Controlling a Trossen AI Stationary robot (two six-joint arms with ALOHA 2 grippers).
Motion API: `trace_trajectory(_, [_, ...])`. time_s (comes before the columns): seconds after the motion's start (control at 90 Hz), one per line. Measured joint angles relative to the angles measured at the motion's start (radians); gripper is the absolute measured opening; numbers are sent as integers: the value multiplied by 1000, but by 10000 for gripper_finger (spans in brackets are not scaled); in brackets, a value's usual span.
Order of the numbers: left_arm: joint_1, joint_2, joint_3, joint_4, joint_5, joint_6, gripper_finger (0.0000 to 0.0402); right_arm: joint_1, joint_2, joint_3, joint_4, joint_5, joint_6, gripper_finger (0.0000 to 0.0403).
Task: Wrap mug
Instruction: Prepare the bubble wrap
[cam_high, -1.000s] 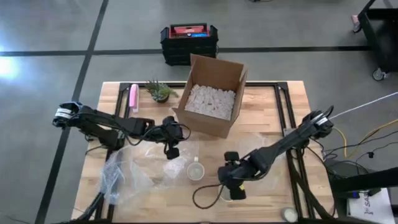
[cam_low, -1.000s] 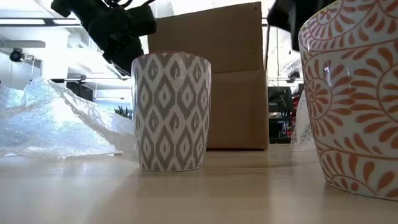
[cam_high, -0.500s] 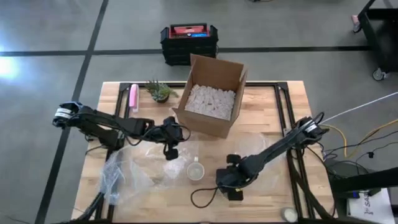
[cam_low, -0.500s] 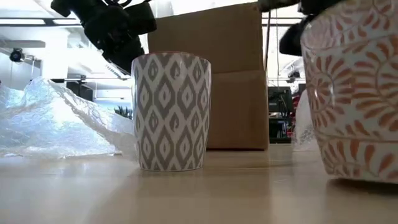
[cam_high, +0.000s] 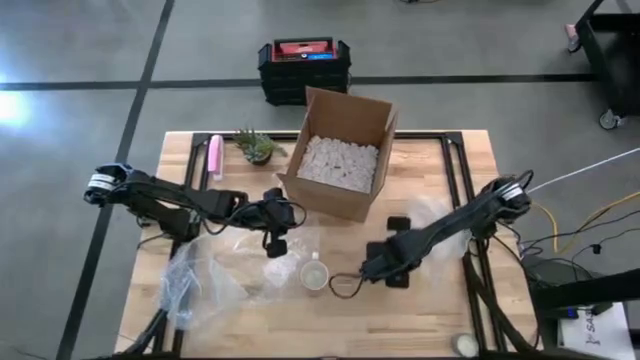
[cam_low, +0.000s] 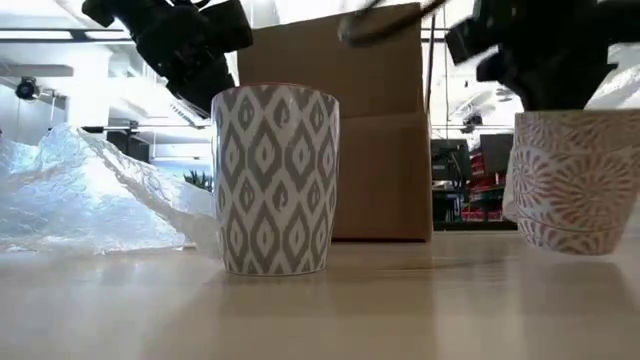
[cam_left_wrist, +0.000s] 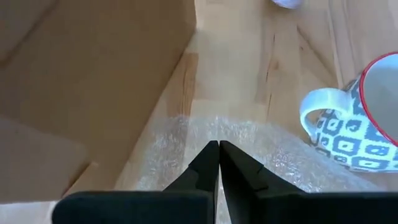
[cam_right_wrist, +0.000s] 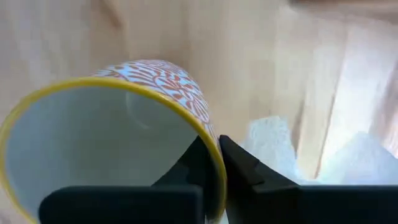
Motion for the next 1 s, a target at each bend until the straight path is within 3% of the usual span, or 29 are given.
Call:
trace_trajectory(0.3, [0,0,0,4,0,0,0,-233,-264,-276,86,25,11,2])
trace_trajectory(0.544, [0,0,0,4,0,0,0,-351,-345,-391,173,1,-4,37])
trace_trajectory(0.756, [0,0,0,5,0,10,0,-357,-347,-360,162,-7,-5,100])
trace_trajectory(1.0, [0,0,0,8,-1,18,0,-357,-359,-155,-19,-37,-3,162])
